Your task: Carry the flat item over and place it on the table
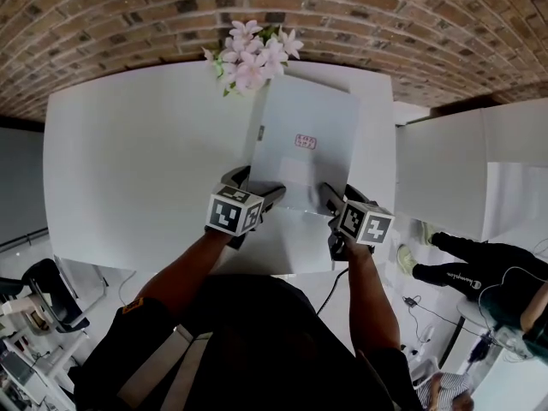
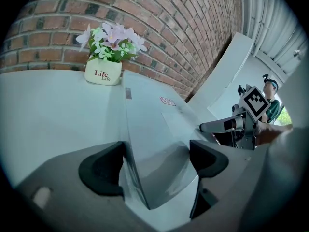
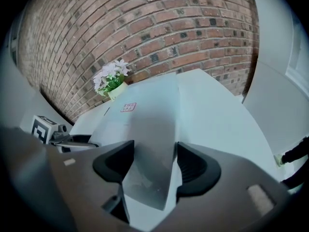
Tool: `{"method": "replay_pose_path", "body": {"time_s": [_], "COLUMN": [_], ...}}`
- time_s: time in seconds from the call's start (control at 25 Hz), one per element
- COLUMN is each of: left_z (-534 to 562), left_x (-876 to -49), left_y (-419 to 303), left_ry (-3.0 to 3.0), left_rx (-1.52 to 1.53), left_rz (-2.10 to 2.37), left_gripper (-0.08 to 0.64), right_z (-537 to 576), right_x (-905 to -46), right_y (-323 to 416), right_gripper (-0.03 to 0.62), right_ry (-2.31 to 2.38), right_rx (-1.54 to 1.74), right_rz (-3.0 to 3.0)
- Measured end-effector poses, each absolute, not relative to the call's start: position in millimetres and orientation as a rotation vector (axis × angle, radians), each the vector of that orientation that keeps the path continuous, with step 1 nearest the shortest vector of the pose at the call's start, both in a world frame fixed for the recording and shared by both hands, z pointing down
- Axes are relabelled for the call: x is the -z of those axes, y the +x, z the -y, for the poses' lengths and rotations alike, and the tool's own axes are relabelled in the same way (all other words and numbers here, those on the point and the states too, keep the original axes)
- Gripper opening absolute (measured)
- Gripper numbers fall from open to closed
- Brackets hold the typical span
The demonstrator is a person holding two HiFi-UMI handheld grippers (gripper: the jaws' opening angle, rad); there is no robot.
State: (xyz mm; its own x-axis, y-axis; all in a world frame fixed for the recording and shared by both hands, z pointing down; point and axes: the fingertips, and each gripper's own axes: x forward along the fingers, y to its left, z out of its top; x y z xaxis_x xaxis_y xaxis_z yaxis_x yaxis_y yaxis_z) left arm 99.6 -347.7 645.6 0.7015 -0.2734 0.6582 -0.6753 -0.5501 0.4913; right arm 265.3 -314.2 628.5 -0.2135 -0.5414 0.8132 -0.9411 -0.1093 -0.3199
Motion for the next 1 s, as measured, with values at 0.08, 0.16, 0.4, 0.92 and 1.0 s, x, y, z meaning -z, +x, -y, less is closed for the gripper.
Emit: {"method": "replay_pose_path", "body": {"time_s": [0.08,0.16,0.4,0.92,1.0], "left_z": [348,348,344,327,321], "left_x": [-645,-643,-633,-571,-560], "left_y": [99,98,94,78,79], "left_ry": [2.148,2.160,2.187,2.280,2.291], "left_rx": [-0.671,-0.678,-0.688,-0.619,-0.610], "left_rz": [0.722,0.730,0.782,0.991,1.022], "left_gripper": [0.443,0.440,0.439,0.245,0.184], "right_z": [314,314,310,279,271], "right_x": [-628,-626,-617,-564,-553], "right_y": [265,265,270,267,261], "right_gripper": [0.282,0.281,0.242,0.075,0.048], "right_ry": [1.637,1.650,1.736,1.875,1.876], "right_rx": [-1.263,-1.252,-1.154,-0.952,-0.922], "right_rz": [1.754,1.756,1.700,1.723,1.753]}}
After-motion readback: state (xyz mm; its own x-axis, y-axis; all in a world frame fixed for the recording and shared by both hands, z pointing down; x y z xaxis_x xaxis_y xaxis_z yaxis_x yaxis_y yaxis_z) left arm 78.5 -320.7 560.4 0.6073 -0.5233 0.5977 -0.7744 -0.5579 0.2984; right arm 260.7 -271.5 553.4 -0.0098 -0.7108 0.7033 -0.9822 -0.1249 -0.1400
